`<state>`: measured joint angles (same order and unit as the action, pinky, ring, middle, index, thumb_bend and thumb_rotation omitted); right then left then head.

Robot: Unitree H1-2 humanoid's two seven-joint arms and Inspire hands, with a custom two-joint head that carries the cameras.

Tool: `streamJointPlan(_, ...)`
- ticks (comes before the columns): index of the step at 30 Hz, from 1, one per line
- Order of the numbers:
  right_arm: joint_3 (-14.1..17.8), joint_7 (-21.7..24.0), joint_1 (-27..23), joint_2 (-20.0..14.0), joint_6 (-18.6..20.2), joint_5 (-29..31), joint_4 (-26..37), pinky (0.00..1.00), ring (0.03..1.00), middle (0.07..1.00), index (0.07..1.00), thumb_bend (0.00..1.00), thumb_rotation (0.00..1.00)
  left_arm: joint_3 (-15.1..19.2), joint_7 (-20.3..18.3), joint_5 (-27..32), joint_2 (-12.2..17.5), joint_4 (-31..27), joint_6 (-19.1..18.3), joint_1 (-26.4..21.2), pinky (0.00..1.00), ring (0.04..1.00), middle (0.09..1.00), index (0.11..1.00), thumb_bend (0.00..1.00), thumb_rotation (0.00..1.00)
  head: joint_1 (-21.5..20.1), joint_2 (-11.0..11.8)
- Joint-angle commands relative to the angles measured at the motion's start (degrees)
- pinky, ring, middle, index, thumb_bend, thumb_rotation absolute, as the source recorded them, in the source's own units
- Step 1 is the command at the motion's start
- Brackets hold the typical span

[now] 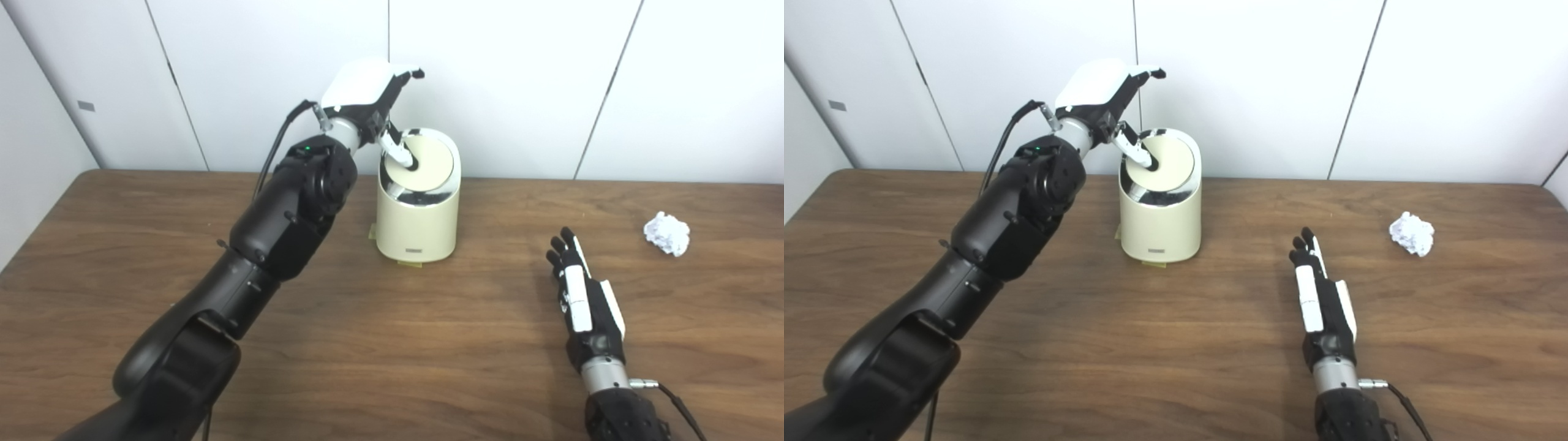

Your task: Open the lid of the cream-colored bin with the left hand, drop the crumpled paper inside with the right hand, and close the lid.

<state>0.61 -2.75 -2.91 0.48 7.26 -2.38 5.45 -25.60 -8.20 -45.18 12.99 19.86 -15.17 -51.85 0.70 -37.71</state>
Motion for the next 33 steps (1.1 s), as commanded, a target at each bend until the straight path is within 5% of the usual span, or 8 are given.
streamJointPlan(1,-0.1,0.0,-1.6,0.3,-1.7,0.1,1.4,1.00,0.960,0.972,1.000,0.65,1.00,-1.3,1.2,-1.8,-0.4,0.6,1.8,-1.7,0.88,0.904,0.903,0.916,0.95,0.00,0.0,0.0)
streamJointPlan(13,-0.2,0.0,-1.9,0.8,-1.7,0.0,1.6,1.00,0.962,0.973,1.000,0.66,1.00,-8.5,1.5,-11.9,0.6,1.6,4.1,-0.5,0.88,0.918,0.912,0.936,1.00,0.03,-0.6,-0.2)
streamJointPlan(18,0.0,-0.2,-1.9,1.3,-0.9,0.3,2.1,1.00,0.964,0.976,1.000,0.68,1.00,-6.8,-1.1,-11.1,0.2,-2.1,1.9,1.0,0.89,0.924,0.911,0.934,1.00,0.02,-0.3,0.0)
streamJointPlan(21,0.5,-0.3,-2.1,1.8,-1.0,1.3,1.9,1.00,0.959,0.970,0.999,0.68,0.99,-0.7,-5.6,-4.8,-1.8,-7.9,-3.6,2.9,0.87,0.908,0.905,0.925,0.97,0.01,-0.5,0.2)
streamJointPlan(23,0.6,-0.2,-2.4,1.9,-0.8,1.8,2.0,1.00,0.951,0.966,0.995,0.67,0.98,6.0,-9.2,1.1,-4.4,-13.6,-9.2,4.7,0.76,0.872,0.893,0.895,0.92,0.01,-1.0,0.5)
streamJointPlan(26,1.0,0.8,-2.5,1.7,-1.7,3.8,1.8,1.00,0.951,0.965,0.992,0.68,0.98,14.5,-13.6,6.5,-6.9,-19.9,-11.7,7.4,0.69,0.839,0.879,0.876,0.83,0.11,-1.7,1.0)
streamJointPlan(29,1.5,2.1,-2.4,1.5,-2.8,6.6,1.5,0.88,0.933,0.948,0.947,0.72,0.93,21.6,-15.2,10.5,-8.8,-24.4,-11.7,10.3,0.75,0.842,0.859,0.871,0.57,0.54,-1.9,1.2)
streamJointPlan(33,1.9,2.1,-2.4,0.6,-2.7,6.9,2.3,0.81,0.898,0.931,0.929,0.72,0.90,29.6,-13.9,17.0,-9.8,-30.5,-11.7,16.4,0.82,0.871,0.876,0.890,0.46,0.75,-1.7,1.1)
